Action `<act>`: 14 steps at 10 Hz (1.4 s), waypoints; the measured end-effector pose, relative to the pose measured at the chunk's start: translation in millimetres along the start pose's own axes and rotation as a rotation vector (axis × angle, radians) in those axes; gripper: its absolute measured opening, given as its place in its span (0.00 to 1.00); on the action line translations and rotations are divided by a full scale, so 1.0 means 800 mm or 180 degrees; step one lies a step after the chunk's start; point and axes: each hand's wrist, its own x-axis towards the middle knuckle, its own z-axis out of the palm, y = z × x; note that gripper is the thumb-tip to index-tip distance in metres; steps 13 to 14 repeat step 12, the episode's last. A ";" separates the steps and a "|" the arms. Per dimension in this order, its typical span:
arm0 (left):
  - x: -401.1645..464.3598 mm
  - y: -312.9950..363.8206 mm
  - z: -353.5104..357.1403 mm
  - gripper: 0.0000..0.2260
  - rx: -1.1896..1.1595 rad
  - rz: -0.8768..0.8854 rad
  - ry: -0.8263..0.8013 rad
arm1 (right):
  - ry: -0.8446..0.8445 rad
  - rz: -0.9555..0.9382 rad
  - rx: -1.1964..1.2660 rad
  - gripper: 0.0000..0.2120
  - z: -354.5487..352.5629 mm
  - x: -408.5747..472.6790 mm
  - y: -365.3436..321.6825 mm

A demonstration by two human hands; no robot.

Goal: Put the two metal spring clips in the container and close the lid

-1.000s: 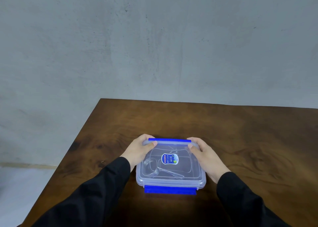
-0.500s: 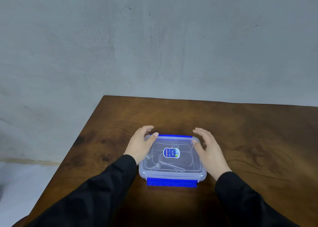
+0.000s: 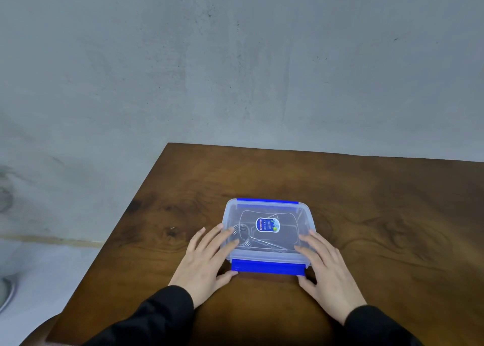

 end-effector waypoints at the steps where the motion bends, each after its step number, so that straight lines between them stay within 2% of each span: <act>1: -0.002 0.004 0.000 0.31 -0.0115 -0.0107 0.0038 | 0.0097 0.0084 0.0217 0.34 -0.002 -0.003 -0.002; 2: -0.004 0.002 -0.003 0.28 -0.0181 -0.0135 0.0070 | 0.0141 -0.0004 0.0401 0.28 -0.010 -0.005 -0.002; 3: -0.001 0.006 -0.008 0.22 -0.0379 -0.0234 0.0311 | 0.0211 0.0061 0.0473 0.24 -0.019 -0.002 -0.003; 4: 0.004 0.012 -0.009 0.23 -0.0613 -0.0429 0.0399 | 0.0223 0.0214 0.0560 0.28 -0.020 0.001 -0.004; 6: 0.007 0.019 -0.002 0.26 -0.0714 -0.0705 0.0411 | 0.0284 0.0311 0.0534 0.22 -0.018 0.005 -0.011; 8: 0.009 0.024 0.001 0.18 -0.0571 -0.0774 0.0429 | 0.0236 0.0397 0.0488 0.18 -0.017 0.008 -0.013; 9: 0.010 0.025 0.004 0.15 -0.0565 -0.0855 0.0420 | 0.0301 0.0406 0.0555 0.18 -0.016 0.007 -0.015; 10: 0.008 0.025 0.004 0.19 -0.0534 -0.0845 0.0408 | 0.0308 0.0460 0.0638 0.18 -0.014 0.007 -0.015; 11: 0.010 0.025 0.000 0.22 -0.0606 -0.0712 0.0472 | 0.0412 0.0446 0.0834 0.25 -0.014 0.009 -0.017; 12: 0.005 0.026 -0.002 0.19 -0.0821 -0.0691 0.0489 | 0.0422 0.0539 0.1081 0.25 -0.020 0.008 -0.024; 14: 0.005 0.026 -0.002 0.19 -0.0821 -0.0691 0.0489 | 0.0422 0.0539 0.1081 0.25 -0.020 0.008 -0.024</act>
